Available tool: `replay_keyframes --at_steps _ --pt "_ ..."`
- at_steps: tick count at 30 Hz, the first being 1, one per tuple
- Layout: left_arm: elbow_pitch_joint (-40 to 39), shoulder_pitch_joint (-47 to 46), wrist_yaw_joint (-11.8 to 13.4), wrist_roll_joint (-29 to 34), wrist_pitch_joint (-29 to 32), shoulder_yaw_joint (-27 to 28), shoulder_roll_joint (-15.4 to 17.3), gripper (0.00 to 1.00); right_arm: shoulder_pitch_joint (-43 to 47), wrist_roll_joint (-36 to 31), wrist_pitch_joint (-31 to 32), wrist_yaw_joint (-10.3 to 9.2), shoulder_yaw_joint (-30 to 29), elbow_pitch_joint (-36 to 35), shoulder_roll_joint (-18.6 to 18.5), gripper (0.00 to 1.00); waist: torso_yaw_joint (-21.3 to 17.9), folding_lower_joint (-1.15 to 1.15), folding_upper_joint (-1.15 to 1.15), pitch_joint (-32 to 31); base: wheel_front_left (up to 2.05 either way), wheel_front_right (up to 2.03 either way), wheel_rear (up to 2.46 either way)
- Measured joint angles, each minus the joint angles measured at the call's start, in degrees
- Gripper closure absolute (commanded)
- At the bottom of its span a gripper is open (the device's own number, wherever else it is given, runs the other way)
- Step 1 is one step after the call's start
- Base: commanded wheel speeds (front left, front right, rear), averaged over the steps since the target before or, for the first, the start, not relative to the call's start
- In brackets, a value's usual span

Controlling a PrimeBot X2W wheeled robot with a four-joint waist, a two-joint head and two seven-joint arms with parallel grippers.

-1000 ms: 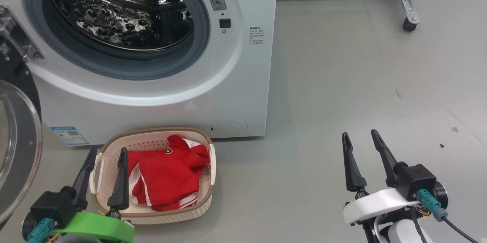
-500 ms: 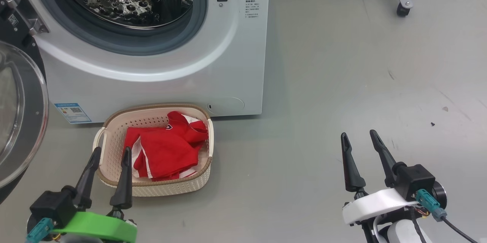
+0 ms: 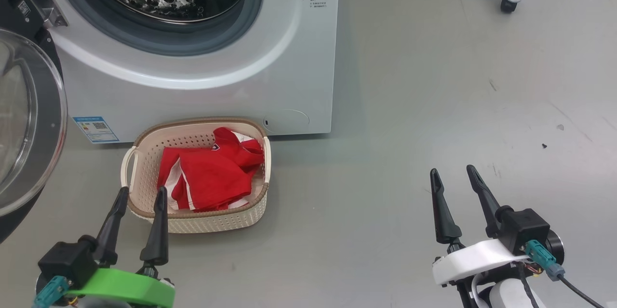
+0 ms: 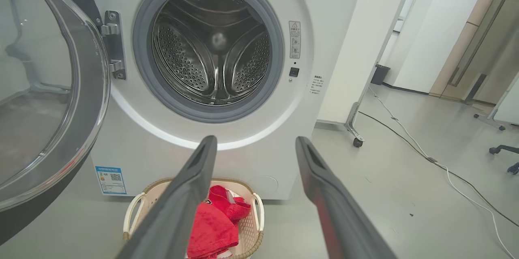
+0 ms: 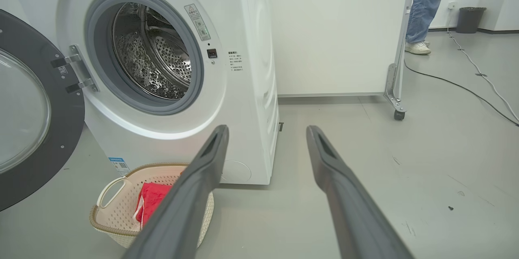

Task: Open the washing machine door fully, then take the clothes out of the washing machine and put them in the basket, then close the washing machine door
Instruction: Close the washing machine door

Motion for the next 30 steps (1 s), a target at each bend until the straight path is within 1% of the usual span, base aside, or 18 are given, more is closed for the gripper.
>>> replay_keyframes --at_steps 8,13,16,20,30 --pt "-0.79 0.00 0.00 -2.59 0.00 -1.07 0.05 0.00 -0.01 0.01 0.00 -0.27 0.07 0.11 0.01 0.00 0.12 0.00 0.00 -0.19 -0.18 0.18 0.00" --pt "-0.86 0.00 0.00 -2.21 0.00 -0.42 0.83 0.00 -0.02 0.01 0.00 -0.38 0.09 0.23 0.01 0.00 0.19 0.00 0.00 -0.35 0.01 -0.01 0.00" --pt "-0.85 0.00 0.00 -2.19 0.00 -0.40 0.83 0.00 -0.02 0.01 0.00 -0.38 0.20 0.31 0.01 0.00 0.19 0.00 0.00 -0.45 0.00 0.00 0.00" --pt "-0.83 0.01 0.00 -0.68 0.00 -0.14 0.99 0.00 -0.03 0.01 0.00 -0.38 0.25 0.43 0.01 0.00 0.16 0.00 0.00 -0.58 0.00 0.00 0.00" --pt "-0.22 0.04 0.00 -0.42 0.00 0.05 0.98 0.00 -0.03 0.01 0.00 -0.35 0.37 0.76 0.01 0.00 0.09 0.00 0.00 -1.13 0.00 0.00 0.00"
